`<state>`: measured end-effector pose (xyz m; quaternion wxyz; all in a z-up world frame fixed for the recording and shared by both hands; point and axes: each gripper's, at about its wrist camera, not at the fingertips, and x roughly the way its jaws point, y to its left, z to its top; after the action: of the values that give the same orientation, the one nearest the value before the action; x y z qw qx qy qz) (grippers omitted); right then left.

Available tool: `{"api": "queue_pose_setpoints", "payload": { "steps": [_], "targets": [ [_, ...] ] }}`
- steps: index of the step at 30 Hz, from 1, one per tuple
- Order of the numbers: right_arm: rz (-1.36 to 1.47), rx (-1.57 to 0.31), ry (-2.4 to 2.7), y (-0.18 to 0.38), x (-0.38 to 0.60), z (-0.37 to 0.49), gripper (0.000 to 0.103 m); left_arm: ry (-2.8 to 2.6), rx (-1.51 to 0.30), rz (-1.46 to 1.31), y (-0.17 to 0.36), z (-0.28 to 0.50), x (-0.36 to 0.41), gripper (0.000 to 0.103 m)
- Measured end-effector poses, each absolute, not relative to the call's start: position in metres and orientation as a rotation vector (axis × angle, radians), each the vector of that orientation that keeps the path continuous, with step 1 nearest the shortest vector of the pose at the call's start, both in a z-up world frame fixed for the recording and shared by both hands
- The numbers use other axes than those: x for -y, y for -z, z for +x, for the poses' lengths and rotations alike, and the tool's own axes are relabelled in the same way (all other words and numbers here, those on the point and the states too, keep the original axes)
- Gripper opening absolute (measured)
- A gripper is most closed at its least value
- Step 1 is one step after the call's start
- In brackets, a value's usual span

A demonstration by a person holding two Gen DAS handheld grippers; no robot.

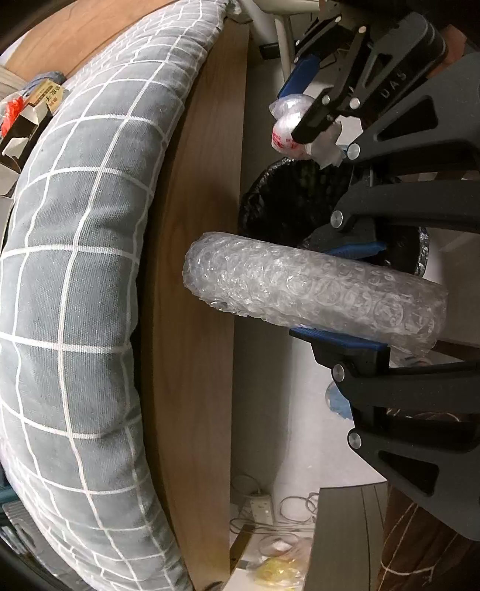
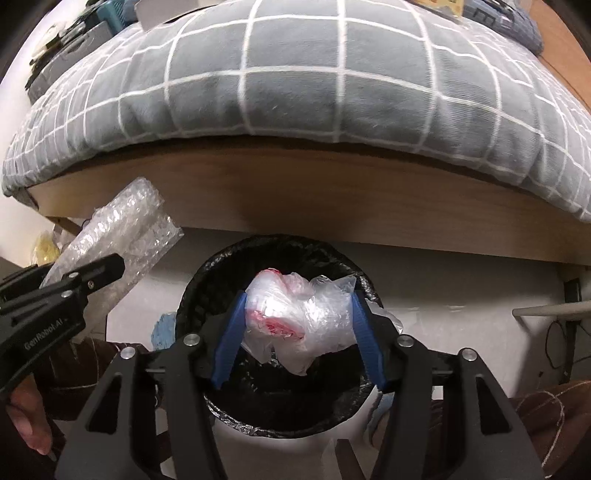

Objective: Collect trash
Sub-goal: 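Lower the bag into the bin and open the right gripper while the left holds bubble wrap above, then open the left gripper to drop the bubble-wrap roll into the bin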

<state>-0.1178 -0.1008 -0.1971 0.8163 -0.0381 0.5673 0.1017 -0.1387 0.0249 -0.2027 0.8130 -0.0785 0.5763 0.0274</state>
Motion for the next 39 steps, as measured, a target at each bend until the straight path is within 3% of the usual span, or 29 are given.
{"api": "queue_pose_setpoints", "payload": {
  "steps": [5,13,39],
  "targets": [
    [-0.091,-1.184,-0.228,0.194,0.100,-0.117,0.080,-0.061,-1.234,-0.157,0.201,-0.138,-0.022,0.032],
    [-0.063,-1.138,-0.190,0.178,0.123,-0.119,0.094,-0.048,-1.225,-0.142,0.198,-0.136,-0.007,0.032],
    [0.026,-1.131,0.011,0.176,0.217,-0.122,0.095,0.045,-1.242,-0.020,0.215,-0.126,0.085,0.034]
  ]
}}
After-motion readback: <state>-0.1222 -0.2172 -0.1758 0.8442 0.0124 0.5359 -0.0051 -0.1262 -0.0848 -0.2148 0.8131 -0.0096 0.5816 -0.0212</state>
